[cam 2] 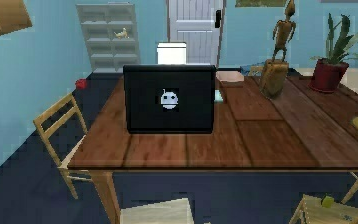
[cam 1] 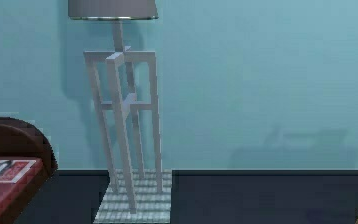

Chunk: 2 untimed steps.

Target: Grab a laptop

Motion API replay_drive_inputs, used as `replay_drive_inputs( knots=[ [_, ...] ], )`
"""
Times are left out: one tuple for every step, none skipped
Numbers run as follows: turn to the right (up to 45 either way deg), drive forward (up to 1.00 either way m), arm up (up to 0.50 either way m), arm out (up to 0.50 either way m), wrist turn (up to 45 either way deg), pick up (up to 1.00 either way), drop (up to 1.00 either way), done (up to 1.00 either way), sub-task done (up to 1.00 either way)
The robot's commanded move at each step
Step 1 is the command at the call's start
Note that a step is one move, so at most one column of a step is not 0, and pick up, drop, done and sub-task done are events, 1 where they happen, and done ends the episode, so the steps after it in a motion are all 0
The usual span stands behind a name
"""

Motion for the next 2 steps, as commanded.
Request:
replay_drive_inputs(
  knots=[
    [0.0,0.00,0.38,0.00,0.0,0.00,0.00,0.00,0.00],
    [0.0,0.00,0.00,0.50,0.0,0.00,0.00,0.00,0.00]
  ],
)
